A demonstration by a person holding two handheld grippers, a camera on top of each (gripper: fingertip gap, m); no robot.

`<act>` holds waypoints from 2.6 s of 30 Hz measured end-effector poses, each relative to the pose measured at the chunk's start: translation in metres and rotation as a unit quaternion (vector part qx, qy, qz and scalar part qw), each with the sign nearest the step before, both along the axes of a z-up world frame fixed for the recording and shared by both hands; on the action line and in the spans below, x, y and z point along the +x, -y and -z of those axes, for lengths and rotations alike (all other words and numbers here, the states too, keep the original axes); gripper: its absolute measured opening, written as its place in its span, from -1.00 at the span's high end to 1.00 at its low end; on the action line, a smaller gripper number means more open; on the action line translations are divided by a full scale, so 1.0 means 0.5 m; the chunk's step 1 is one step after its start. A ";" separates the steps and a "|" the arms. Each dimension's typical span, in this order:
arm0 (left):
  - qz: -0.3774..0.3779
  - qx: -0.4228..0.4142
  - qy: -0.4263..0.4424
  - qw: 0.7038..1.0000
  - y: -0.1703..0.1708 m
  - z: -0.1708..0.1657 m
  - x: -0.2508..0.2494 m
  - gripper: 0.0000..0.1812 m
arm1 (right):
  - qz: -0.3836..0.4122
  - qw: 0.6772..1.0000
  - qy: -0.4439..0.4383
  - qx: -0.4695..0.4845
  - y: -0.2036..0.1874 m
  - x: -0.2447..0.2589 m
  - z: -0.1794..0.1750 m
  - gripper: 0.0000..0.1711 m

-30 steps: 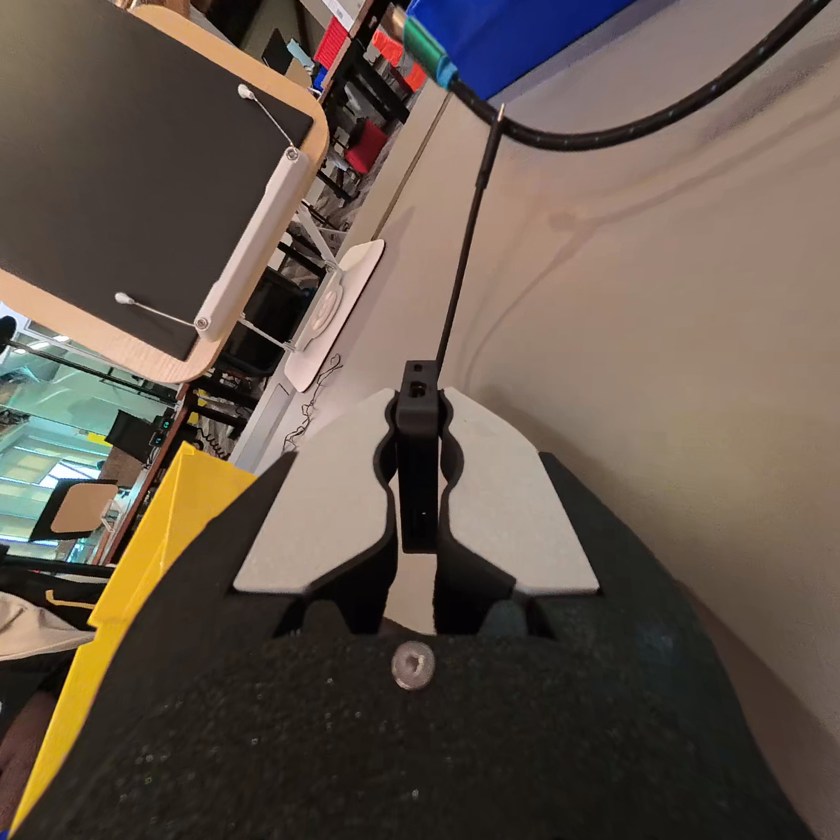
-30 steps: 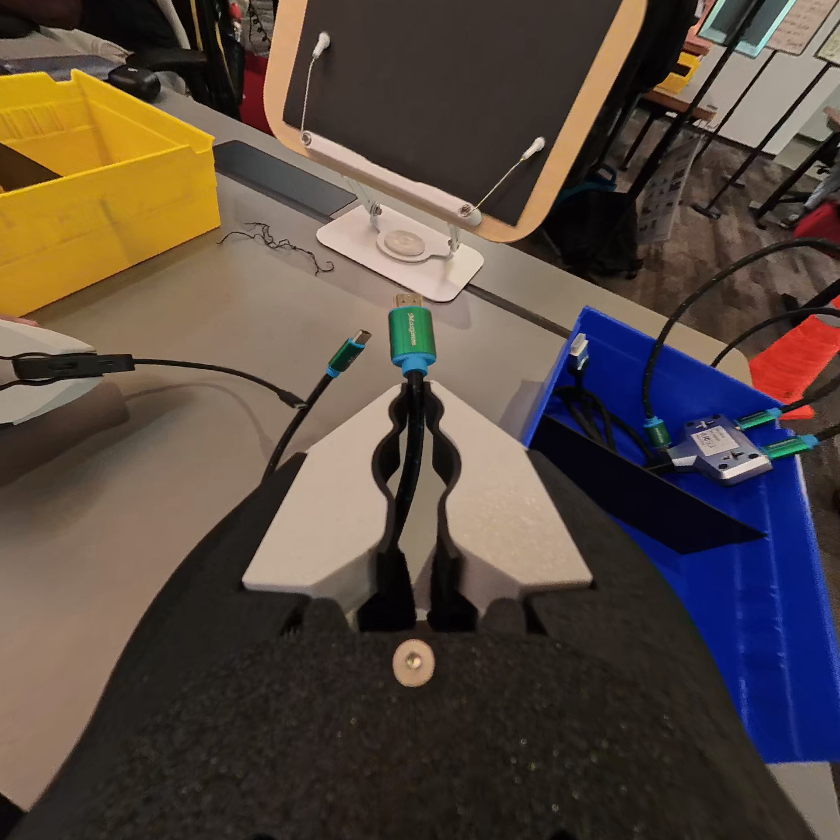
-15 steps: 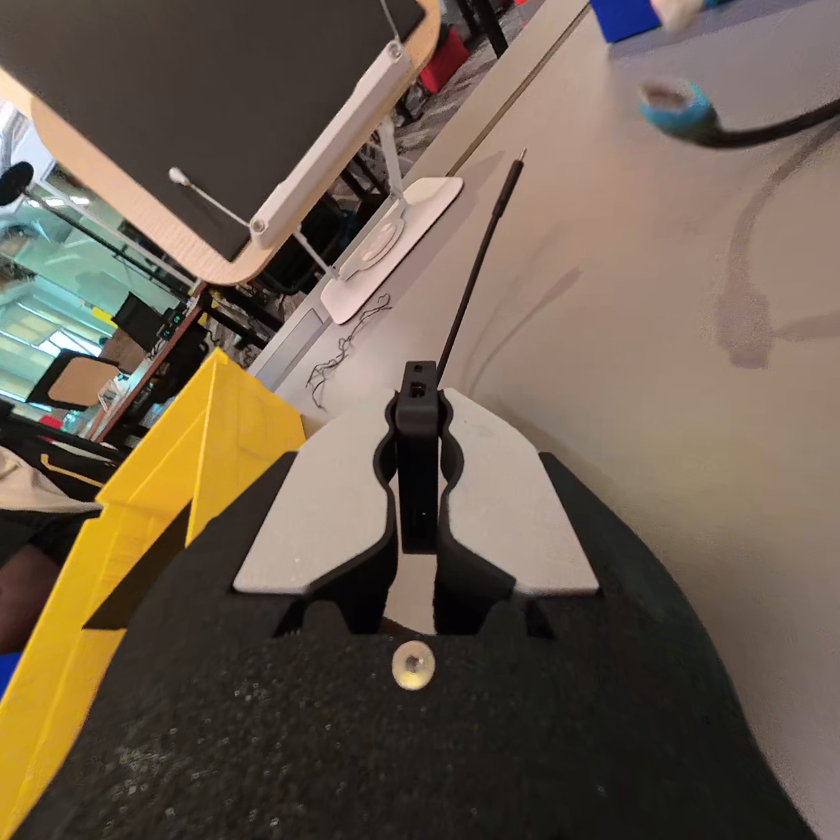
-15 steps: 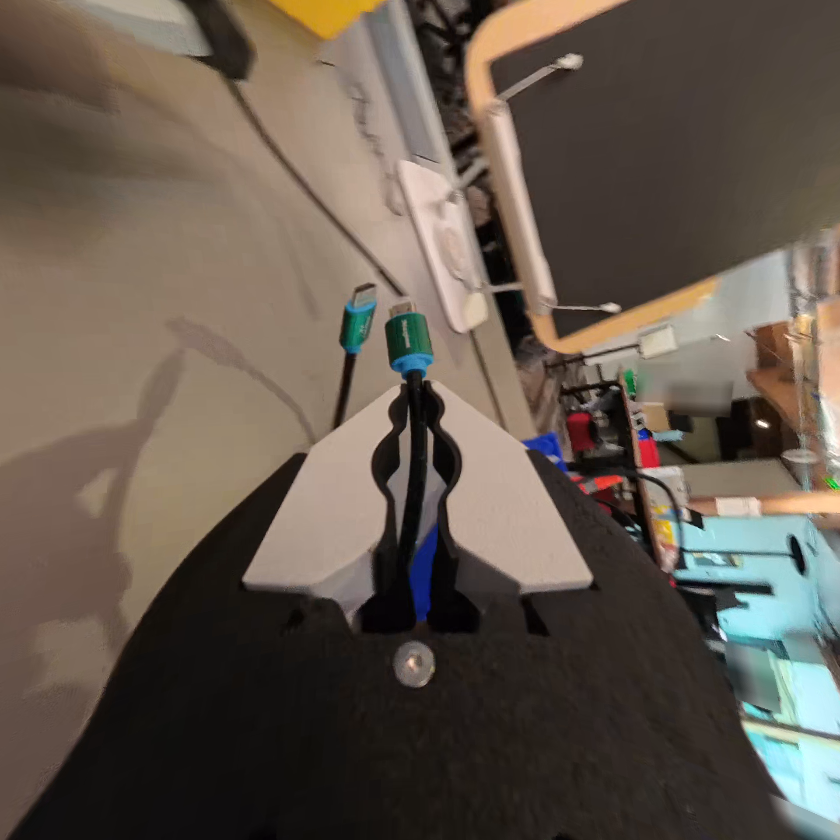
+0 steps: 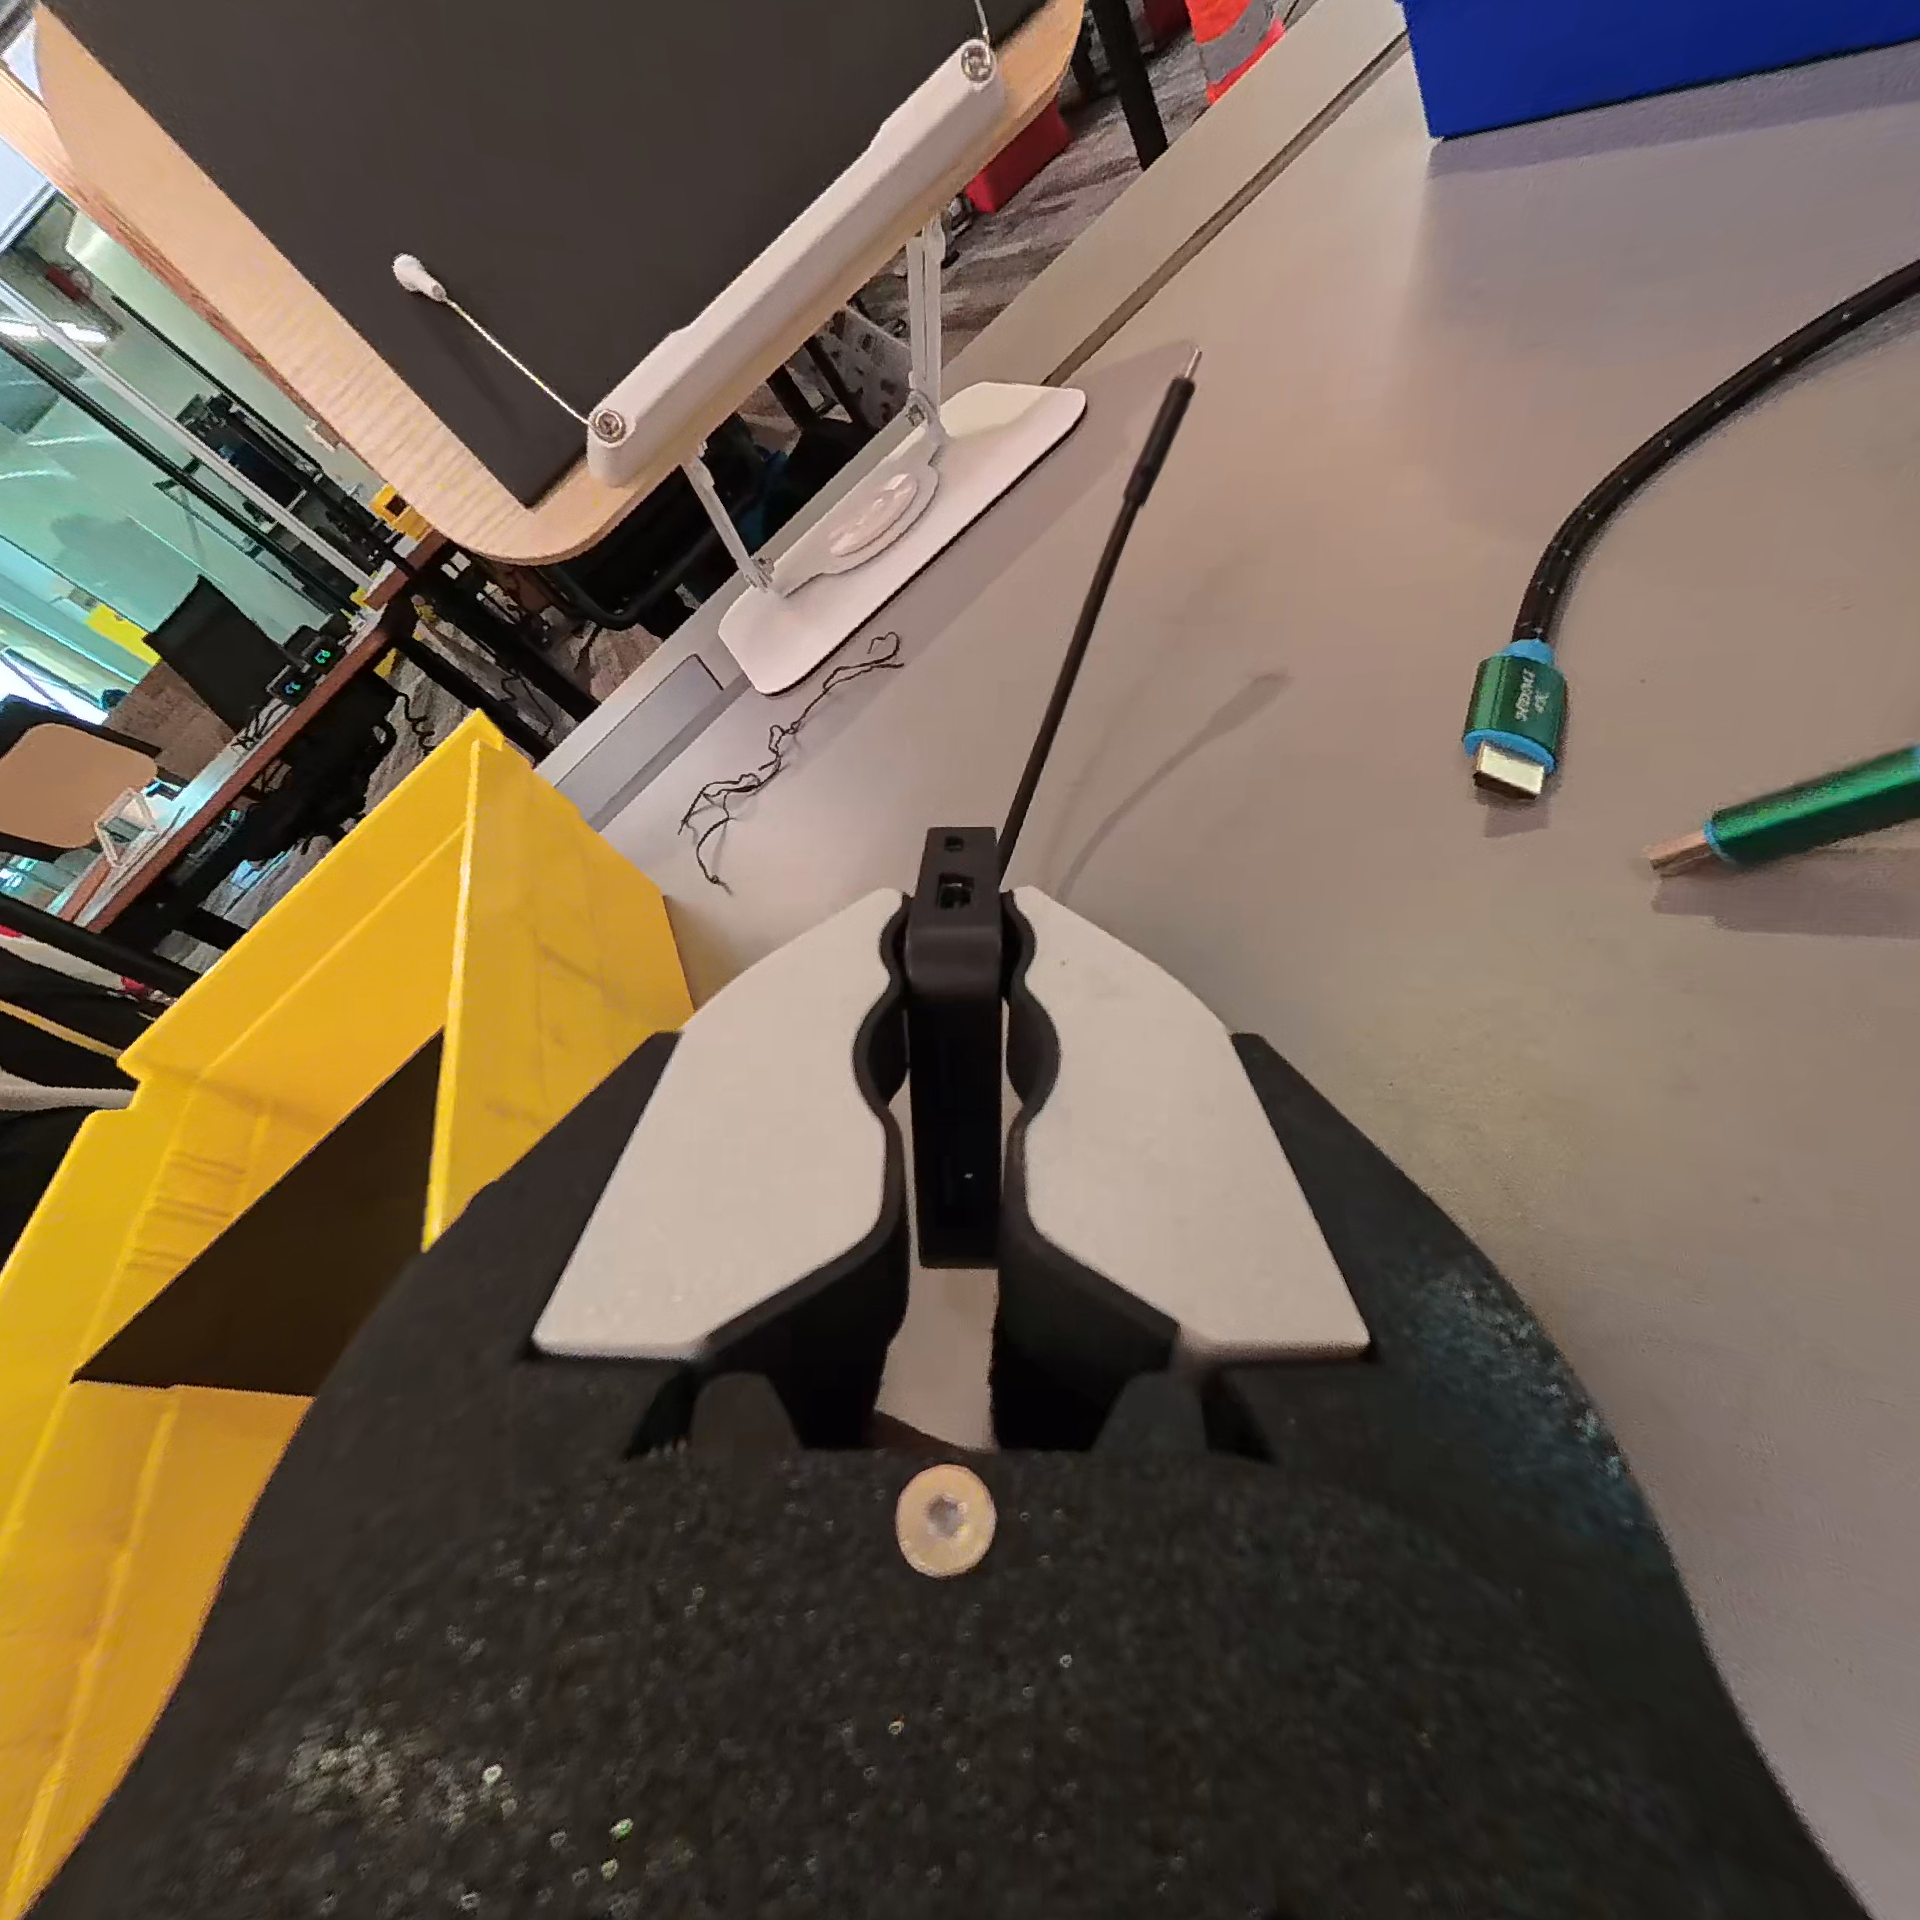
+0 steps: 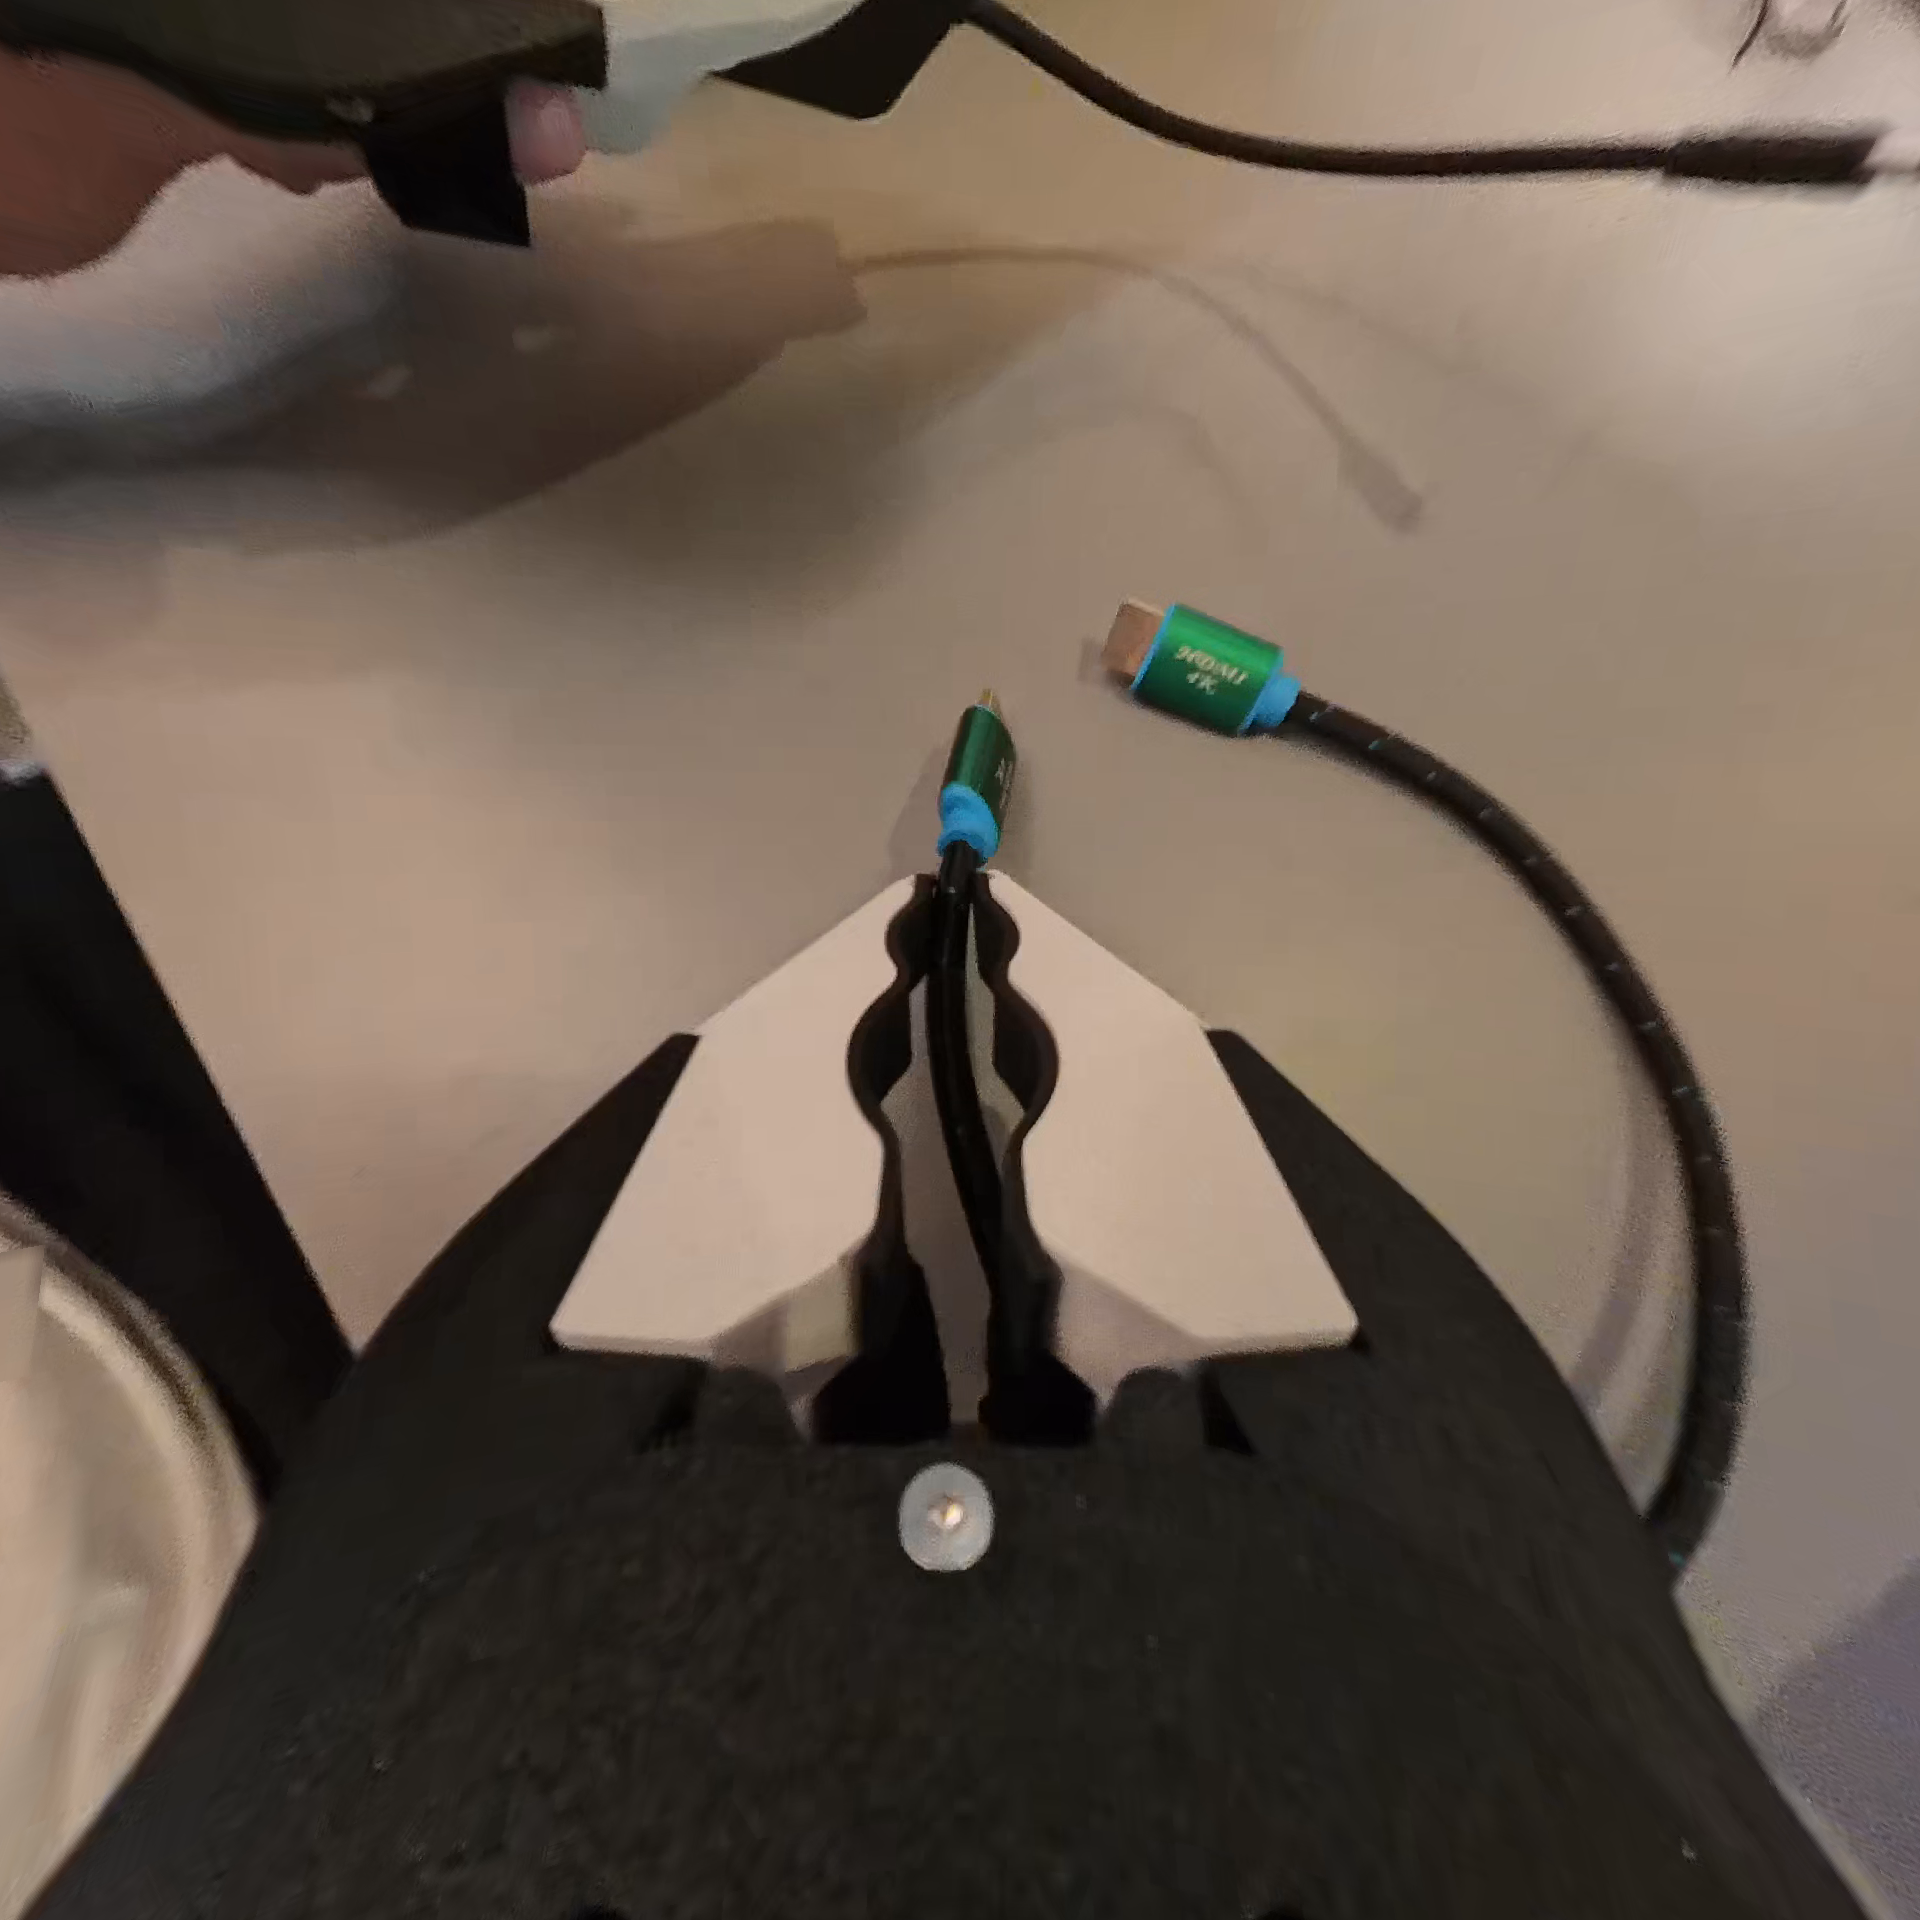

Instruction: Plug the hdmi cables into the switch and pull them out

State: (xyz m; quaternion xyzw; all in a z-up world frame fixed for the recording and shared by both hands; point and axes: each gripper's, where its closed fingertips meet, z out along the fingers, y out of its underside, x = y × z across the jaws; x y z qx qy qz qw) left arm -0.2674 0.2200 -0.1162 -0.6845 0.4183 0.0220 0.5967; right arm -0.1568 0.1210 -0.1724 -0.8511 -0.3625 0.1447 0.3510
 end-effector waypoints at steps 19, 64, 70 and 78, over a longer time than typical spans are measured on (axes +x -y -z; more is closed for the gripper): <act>0.101 0.060 -0.047 0.992 0.045 -0.004 0.052 0.85 | -0.022 0.999 -0.018 0.032 0.012 0.005 -0.046 0.94; 0.208 0.174 -0.217 0.938 0.147 0.026 0.142 0.85 | -0.170 0.887 0.326 0.279 0.011 -0.002 -0.097 0.94; 0.193 0.183 -0.246 0.932 0.146 0.032 0.146 0.85 | -0.172 0.884 0.333 0.278 0.012 0.002 -0.095 0.95; 0.168 0.178 -0.265 0.933 0.142 0.036 0.148 0.86 | -0.143 0.901 0.332 0.238 0.017 0.001 -0.094 0.95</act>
